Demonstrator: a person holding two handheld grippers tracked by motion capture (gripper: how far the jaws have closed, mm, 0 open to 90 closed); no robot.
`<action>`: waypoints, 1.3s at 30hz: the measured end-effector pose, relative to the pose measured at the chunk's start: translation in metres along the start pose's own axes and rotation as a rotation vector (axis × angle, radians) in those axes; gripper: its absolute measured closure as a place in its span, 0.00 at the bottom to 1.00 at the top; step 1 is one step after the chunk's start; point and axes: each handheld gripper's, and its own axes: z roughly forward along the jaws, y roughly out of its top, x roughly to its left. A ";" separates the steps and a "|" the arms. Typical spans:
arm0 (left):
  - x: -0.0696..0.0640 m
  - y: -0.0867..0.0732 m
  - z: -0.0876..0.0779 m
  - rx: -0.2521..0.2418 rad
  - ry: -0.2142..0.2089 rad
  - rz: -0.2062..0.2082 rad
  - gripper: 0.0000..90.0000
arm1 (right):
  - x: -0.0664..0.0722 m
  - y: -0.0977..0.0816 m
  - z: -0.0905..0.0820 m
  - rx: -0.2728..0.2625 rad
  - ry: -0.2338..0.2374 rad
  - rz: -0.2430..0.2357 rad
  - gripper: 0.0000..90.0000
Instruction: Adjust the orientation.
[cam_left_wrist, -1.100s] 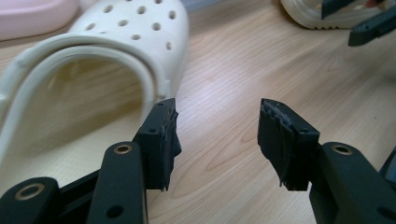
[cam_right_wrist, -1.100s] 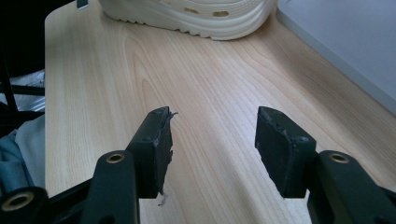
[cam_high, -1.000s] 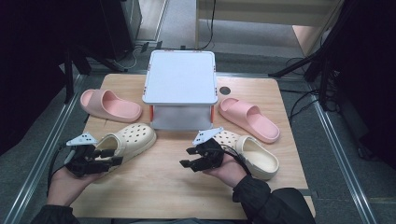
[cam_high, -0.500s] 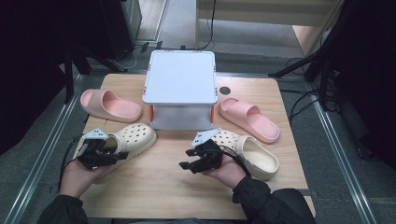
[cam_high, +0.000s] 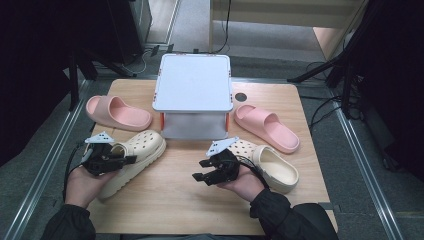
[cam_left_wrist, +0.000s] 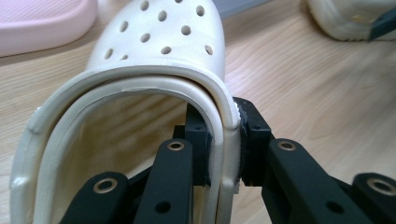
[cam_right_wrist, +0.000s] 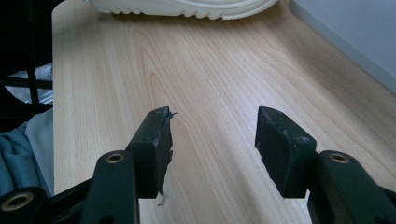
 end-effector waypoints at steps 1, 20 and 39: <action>-0.004 0.001 -0.001 0.001 -0.007 0.010 0.86 | 0.000 0.000 -0.001 -0.003 -0.001 -0.002 0.51; -0.076 0.030 0.044 0.062 -0.134 0.156 0.86 | -0.001 -0.009 -0.020 -0.091 -0.052 0.016 0.51; -0.097 0.031 0.075 0.150 -0.217 0.218 0.76 | 0.000 -0.019 -0.023 -0.116 -0.085 0.051 0.51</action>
